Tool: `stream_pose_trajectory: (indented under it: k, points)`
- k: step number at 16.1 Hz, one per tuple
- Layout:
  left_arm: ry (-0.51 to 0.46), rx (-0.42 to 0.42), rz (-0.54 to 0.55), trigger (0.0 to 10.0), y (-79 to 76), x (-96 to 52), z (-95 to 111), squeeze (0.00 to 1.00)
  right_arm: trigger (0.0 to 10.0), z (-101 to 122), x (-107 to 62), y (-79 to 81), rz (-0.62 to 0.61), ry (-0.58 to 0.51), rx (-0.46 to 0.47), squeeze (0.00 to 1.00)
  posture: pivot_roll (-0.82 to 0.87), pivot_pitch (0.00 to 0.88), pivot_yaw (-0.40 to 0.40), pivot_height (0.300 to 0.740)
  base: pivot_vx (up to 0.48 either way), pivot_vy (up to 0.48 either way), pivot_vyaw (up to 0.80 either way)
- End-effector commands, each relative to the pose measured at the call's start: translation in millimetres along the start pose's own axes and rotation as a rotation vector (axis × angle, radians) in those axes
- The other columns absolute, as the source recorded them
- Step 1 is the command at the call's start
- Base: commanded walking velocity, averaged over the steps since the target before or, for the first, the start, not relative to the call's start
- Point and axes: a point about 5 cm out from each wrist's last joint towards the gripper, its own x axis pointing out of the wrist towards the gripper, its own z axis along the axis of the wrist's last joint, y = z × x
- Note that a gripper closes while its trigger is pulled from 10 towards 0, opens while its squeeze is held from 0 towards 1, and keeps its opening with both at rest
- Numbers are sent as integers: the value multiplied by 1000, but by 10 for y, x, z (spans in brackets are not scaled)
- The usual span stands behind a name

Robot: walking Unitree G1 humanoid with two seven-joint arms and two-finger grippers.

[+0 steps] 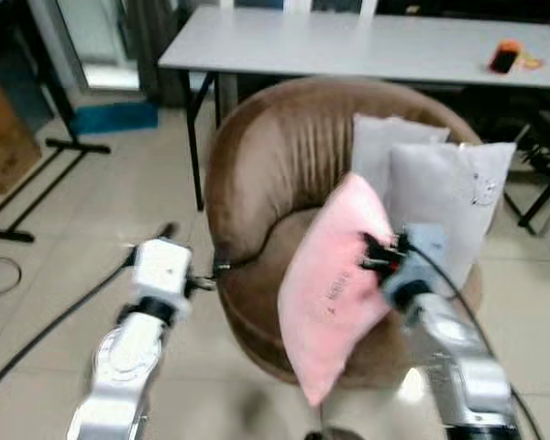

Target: Move the pillow to the sofa from floor

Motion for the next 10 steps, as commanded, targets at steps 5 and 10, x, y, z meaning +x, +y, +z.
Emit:
stream_pose_trajectory:
  k: [5, 10]
  points:
    - [17, 23, 2, 10000, 89, -1, -18, 0, 10000, 146, 56, 110, 39, -75, -17, 0, -6, 0, 16, 740, 0, 449, 0]
    - [14, 33, -22, 10000, 80, 18, -14, 0, 10000, 154, 68, 120, 40, -78, -17, 0, -7, 0, 21, 740, 0, 80, 0]
